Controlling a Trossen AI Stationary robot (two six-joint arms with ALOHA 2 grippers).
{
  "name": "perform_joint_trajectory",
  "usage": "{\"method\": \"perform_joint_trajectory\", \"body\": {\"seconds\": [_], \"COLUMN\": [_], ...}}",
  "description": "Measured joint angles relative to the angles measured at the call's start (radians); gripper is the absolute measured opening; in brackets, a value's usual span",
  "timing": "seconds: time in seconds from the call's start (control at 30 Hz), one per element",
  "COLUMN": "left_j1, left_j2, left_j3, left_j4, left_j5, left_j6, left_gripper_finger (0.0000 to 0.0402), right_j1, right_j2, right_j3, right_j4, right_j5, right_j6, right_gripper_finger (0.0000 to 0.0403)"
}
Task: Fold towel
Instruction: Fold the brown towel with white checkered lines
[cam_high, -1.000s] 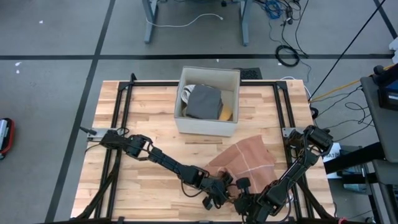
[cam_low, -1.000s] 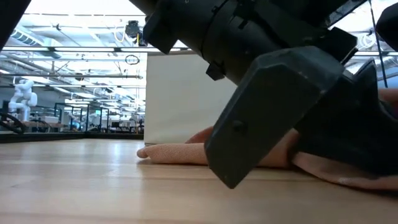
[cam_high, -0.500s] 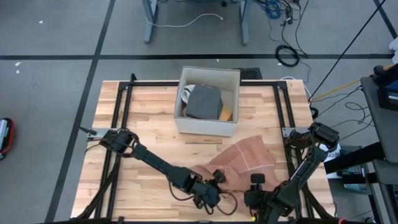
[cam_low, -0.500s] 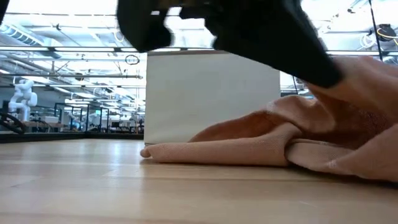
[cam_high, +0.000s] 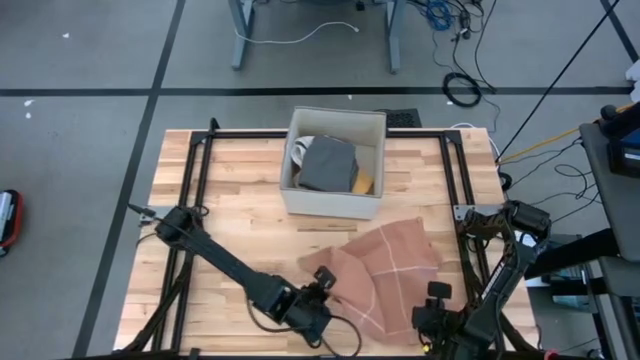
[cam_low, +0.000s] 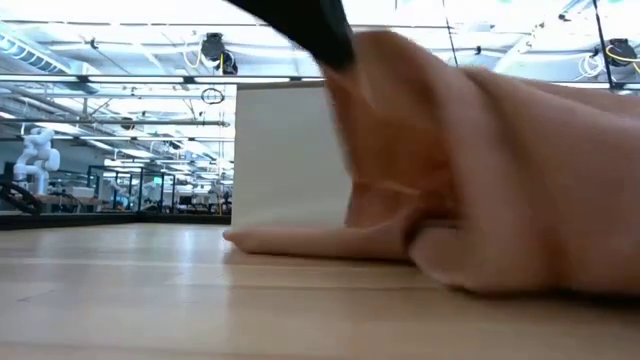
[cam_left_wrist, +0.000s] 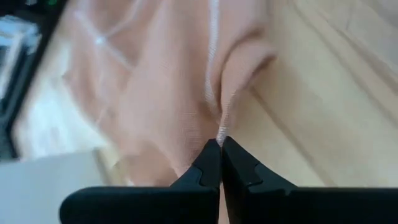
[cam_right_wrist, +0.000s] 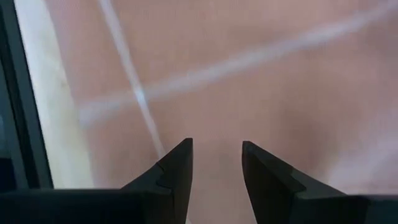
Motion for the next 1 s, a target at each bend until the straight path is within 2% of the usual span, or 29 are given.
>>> {"method": "perform_joint_trajectory", "body": {"seconds": [0.13, 0.37, 0.5, 0.67, 0.83, 1.0], "left_j1": [-0.031, -0.075, -0.076, -0.062, -0.059, -0.056], "left_j2": [-0.058, -0.165, -0.188, -0.187, -0.186, -0.186], "left_j3": [0.000, 0.000, 0.000, -0.028, -0.051, -0.053], "left_j4": [-0.075, -0.205, -0.273, -0.327, -0.334, -0.333], "left_j5": [-0.082, -0.264, -0.255, -0.205, -0.197, -0.197], "left_j6": [-0.043, -0.132, -0.217, -0.307, -0.333, -0.340], "left_gripper_finger": [0.0000, 0.0000, 0.0000, 0.0000, 0.0000, 0.0000], "right_j1": [0.019, 0.023, 0.022, 0.025, 0.032, 0.035], "right_j2": [0.000, 0.000, 0.000, 0.000, 0.002, 0.036], "right_j3": [-0.013, -0.013, -0.013, -0.013, -0.013, -0.013], "right_j4": [-0.003, 0.004, 0.014, 0.149, 0.272, 0.297], "right_j5": [-0.014, -0.009, -0.001, 0.033, 0.084, 0.079], "right_j6": [0.060, 0.069, 0.049, -0.051, -0.137, -0.153], "right_gripper_finger": [0.0123, 0.0123, 0.0123, 0.0123, 0.0123, 0.0124]}}
